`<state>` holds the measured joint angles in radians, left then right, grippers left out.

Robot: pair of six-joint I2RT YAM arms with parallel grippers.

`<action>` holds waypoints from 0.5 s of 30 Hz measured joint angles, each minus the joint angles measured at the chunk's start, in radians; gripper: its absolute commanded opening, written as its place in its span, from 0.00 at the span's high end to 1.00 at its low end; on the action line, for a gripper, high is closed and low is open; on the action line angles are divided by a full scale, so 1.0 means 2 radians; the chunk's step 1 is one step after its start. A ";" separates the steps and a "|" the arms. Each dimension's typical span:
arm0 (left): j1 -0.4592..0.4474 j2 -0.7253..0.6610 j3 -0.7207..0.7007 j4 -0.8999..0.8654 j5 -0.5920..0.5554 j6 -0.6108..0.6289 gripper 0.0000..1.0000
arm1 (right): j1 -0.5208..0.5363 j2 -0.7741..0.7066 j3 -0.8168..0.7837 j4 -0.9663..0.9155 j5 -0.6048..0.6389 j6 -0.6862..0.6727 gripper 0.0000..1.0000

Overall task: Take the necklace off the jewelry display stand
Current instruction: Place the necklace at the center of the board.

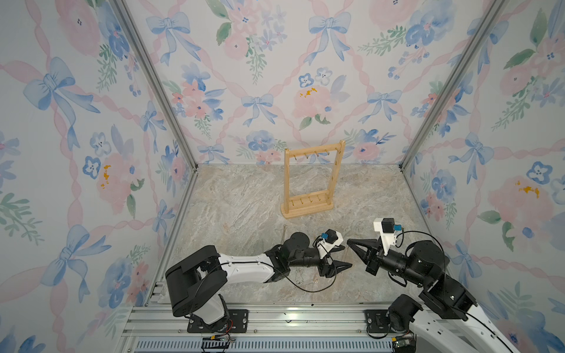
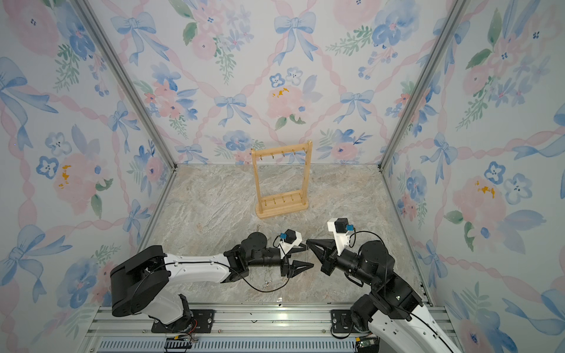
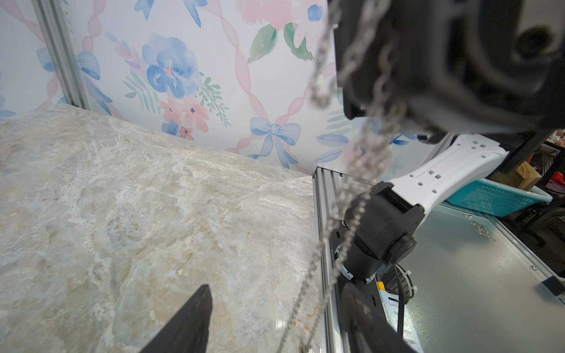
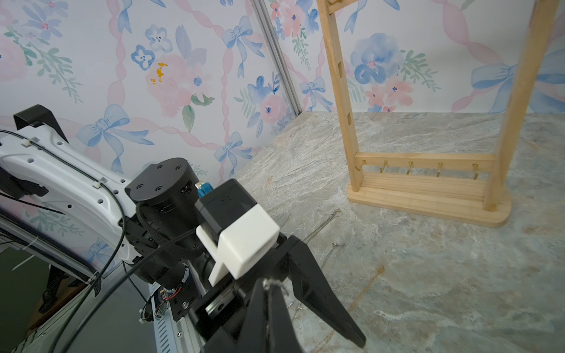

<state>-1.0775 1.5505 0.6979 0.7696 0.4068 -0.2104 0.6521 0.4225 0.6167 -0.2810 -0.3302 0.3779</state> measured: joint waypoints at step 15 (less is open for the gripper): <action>-0.009 0.028 0.006 -0.004 0.001 -0.004 0.73 | 0.000 -0.010 0.000 -0.015 0.001 -0.002 1.00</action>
<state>-1.0946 1.6073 0.7090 0.7612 0.4091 -0.2192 0.6518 0.4034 0.6159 -0.3119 -0.3286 0.3740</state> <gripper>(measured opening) 0.320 0.047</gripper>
